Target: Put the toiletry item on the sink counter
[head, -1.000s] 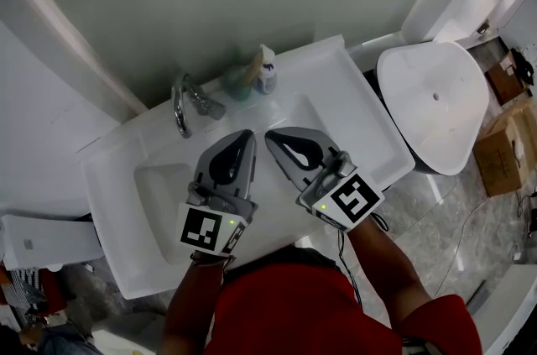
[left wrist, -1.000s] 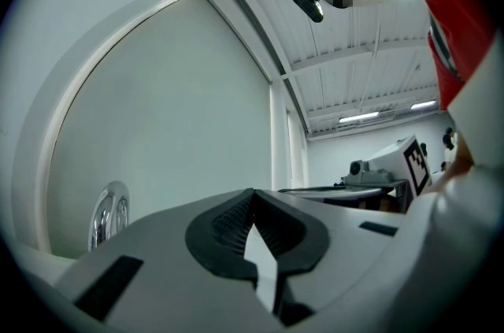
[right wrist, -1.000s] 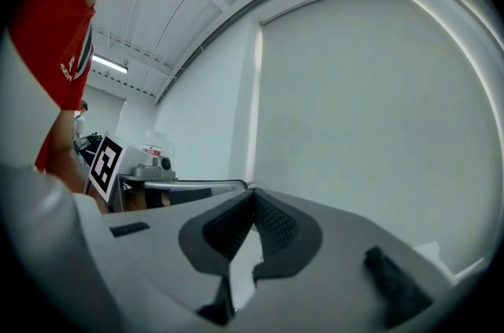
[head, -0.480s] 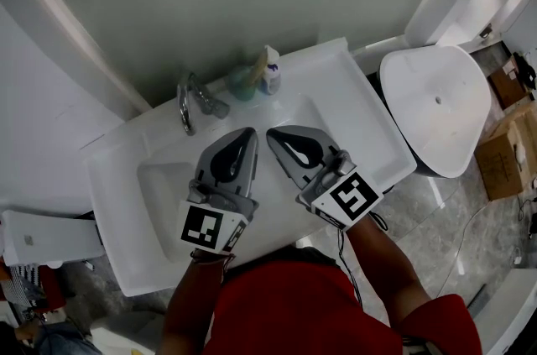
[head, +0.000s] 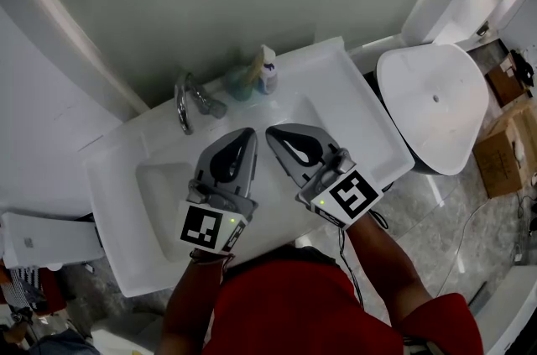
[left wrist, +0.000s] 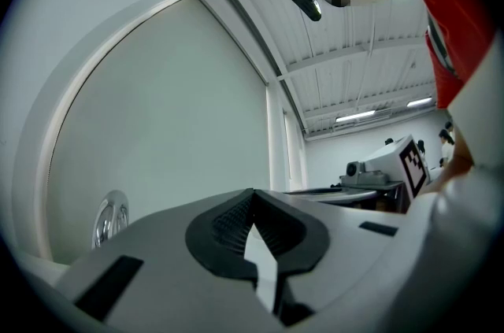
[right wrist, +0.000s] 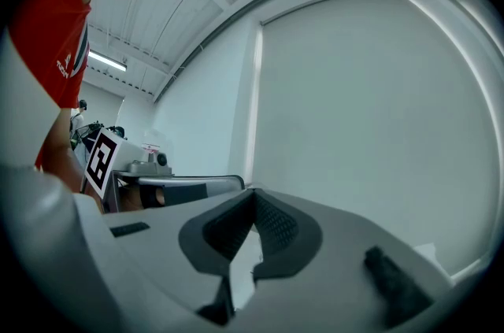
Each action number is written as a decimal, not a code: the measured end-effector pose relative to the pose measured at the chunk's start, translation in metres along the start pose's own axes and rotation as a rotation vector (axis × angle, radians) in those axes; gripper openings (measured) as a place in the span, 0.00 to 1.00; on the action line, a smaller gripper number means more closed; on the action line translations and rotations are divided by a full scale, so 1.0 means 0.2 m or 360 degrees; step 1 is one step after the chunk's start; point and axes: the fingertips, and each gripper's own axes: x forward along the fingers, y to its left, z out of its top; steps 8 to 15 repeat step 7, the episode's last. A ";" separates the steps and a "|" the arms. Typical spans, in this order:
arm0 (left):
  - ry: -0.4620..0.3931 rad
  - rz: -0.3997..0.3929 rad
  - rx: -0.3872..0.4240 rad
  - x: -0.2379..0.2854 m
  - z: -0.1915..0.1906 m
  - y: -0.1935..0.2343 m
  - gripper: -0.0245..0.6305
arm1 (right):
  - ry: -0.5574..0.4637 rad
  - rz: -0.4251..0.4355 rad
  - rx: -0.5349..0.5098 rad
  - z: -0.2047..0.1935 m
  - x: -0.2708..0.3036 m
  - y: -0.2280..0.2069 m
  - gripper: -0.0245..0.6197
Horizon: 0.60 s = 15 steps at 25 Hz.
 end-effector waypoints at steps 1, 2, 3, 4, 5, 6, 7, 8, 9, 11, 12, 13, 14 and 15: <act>0.0001 -0.0001 0.0001 0.00 0.00 0.00 0.06 | 0.0001 0.0000 -0.0001 0.00 0.00 0.00 0.08; 0.0001 -0.0001 0.0002 0.00 0.00 0.00 0.06 | -0.0001 -0.0001 -0.0003 0.00 0.00 0.00 0.08; 0.0001 -0.0001 0.0002 -0.01 0.00 0.00 0.06 | -0.0003 0.0000 -0.0005 0.00 0.00 0.00 0.08; 0.0001 0.0000 0.0003 -0.01 0.00 0.00 0.06 | -0.0006 0.0001 -0.0007 0.00 0.00 0.01 0.08; 0.0000 0.0001 0.0004 -0.01 0.00 0.00 0.06 | -0.0008 0.0003 -0.0007 0.01 0.00 0.01 0.08; -0.0001 0.0001 0.0005 -0.01 0.01 0.00 0.06 | -0.0010 0.0005 -0.0007 0.01 0.00 0.01 0.08; -0.0003 0.0002 0.0006 -0.01 0.01 0.00 0.06 | -0.0012 0.0006 -0.0006 0.01 0.00 0.01 0.08; -0.0003 0.0002 0.0006 -0.01 0.01 0.00 0.06 | -0.0012 0.0006 -0.0006 0.01 0.00 0.01 0.08; -0.0003 0.0002 0.0006 -0.01 0.01 0.00 0.06 | -0.0012 0.0006 -0.0006 0.01 0.00 0.01 0.08; -0.0003 0.0002 0.0006 -0.01 0.01 0.00 0.06 | -0.0012 0.0006 -0.0006 0.01 0.00 0.01 0.08; -0.0003 0.0002 0.0006 -0.01 0.01 0.00 0.06 | -0.0012 0.0006 -0.0006 0.01 0.00 0.01 0.08; -0.0003 0.0002 0.0006 -0.01 0.01 0.00 0.06 | -0.0012 0.0006 -0.0006 0.01 0.00 0.01 0.08; -0.0003 0.0002 0.0006 -0.01 0.01 0.00 0.06 | -0.0012 0.0006 -0.0006 0.01 0.00 0.01 0.08; -0.0003 0.0002 0.0006 -0.01 0.01 0.00 0.06 | -0.0012 0.0006 -0.0006 0.01 0.00 0.01 0.08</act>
